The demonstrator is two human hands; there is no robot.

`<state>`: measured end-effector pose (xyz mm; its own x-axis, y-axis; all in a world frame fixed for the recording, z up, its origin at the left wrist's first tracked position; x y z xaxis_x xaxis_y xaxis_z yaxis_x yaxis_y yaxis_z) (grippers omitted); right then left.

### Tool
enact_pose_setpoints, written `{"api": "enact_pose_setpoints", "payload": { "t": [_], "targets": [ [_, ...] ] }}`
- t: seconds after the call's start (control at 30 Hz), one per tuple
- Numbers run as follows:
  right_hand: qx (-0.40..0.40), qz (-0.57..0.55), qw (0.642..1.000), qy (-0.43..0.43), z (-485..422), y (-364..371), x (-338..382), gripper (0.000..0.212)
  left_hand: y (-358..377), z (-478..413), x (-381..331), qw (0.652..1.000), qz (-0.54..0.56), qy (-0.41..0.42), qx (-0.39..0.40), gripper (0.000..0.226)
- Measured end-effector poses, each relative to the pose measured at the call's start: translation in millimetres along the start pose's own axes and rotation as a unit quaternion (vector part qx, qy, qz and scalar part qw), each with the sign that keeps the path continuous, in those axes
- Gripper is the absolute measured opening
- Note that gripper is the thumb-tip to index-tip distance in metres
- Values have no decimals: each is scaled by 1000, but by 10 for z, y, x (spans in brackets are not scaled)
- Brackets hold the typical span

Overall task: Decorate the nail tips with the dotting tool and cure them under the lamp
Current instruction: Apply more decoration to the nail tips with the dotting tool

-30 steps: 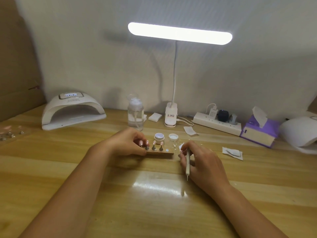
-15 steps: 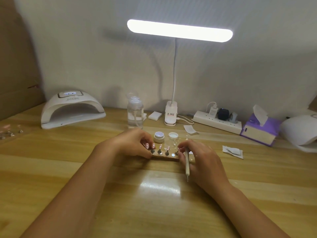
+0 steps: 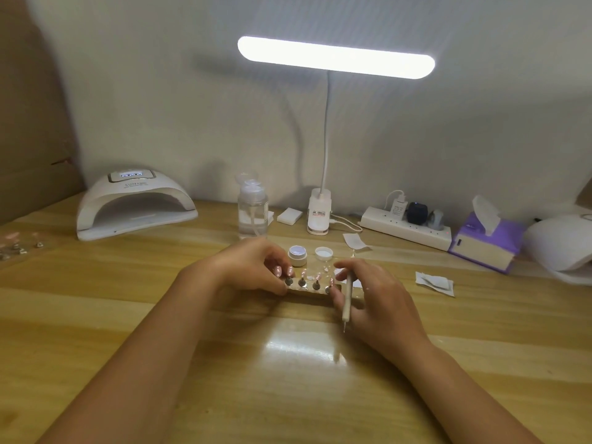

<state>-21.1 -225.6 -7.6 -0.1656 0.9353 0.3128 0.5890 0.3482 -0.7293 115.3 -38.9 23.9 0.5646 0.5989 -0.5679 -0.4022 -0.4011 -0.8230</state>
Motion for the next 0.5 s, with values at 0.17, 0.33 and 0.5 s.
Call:
{"api": "enact_pose_setpoints", "payload": {
  "t": [0.17,0.33,0.5],
  "targets": [
    [42,-16,999,15,8,12,-21,52,-40,19,24,1000,22,-10,-15,22],
    [21,-19,1000,12,10,0,-27,40,-20,8,-27,999,32,-4,-18,23],
    [-21,-18,1000,4,3,-63,-35,43,9,17,-129,997,60,21,-52,26]
  ]
}}
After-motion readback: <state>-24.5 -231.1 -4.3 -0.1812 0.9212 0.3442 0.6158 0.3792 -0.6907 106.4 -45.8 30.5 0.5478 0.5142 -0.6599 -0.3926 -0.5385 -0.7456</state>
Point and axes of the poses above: each hand's wrist, its own z-axis away from the middle knuckle, its own y-axis out of the palm, x = y × z, the point moved 2 cm from there along -z, towards the middle knuckle, and after that the axes turned 1 degree about z, right-handed, at the moved point
